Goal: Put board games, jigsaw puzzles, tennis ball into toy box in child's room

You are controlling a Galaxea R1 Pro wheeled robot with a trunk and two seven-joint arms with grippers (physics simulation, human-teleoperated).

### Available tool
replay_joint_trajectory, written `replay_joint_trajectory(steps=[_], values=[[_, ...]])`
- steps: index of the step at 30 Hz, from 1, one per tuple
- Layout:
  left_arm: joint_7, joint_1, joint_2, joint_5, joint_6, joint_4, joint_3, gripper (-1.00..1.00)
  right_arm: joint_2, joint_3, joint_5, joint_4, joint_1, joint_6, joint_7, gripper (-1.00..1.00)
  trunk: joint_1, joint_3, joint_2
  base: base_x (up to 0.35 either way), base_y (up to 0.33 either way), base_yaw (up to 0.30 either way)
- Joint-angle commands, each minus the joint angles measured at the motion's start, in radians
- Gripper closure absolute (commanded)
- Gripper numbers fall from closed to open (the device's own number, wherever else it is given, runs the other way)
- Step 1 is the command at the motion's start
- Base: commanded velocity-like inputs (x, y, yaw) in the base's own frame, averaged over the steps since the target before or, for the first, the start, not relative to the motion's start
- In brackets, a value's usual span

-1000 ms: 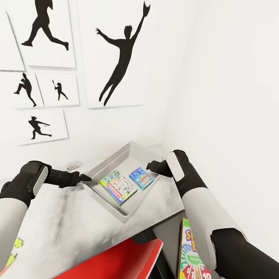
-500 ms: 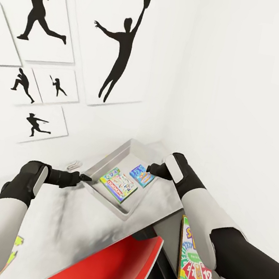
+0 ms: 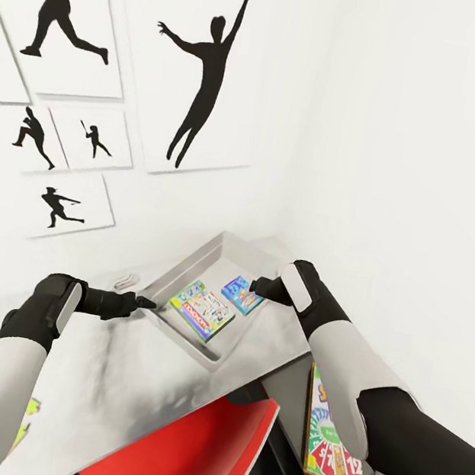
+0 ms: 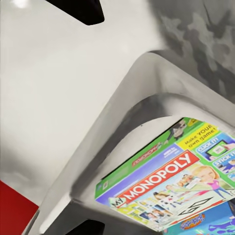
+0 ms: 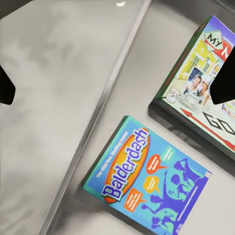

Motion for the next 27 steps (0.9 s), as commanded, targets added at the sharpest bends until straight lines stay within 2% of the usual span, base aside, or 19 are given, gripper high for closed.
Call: replay_joint_trajectory(steps=[1,13,27], values=[[-0.008,-0.001,-0.001,-0.007,0.005,0.000,0.003,-1.00,-0.001,0.005,-0.010,-0.001,-0.001,0.001,-0.009,-1.00,0.001,-0.004,-0.002,0.000,0.000,0.000],[-0.009,-0.001,-0.002,-0.004,0.005,-0.002,0.003,-1.00,0.002,0.007,-0.011,-0.001,0.001,-0.028,-0.007,-1.00,0.001,-0.009,-0.002,0.000,0.000,0.000],[-0.011,-0.002,-0.035,-0.003,0.005,-0.008,0.003,-1.00,0.003,0.008,-0.011,-0.001,0.004,-0.033,-0.007,-1.00,0.001,-0.009,-0.002,0.000,0.000,0.000]])
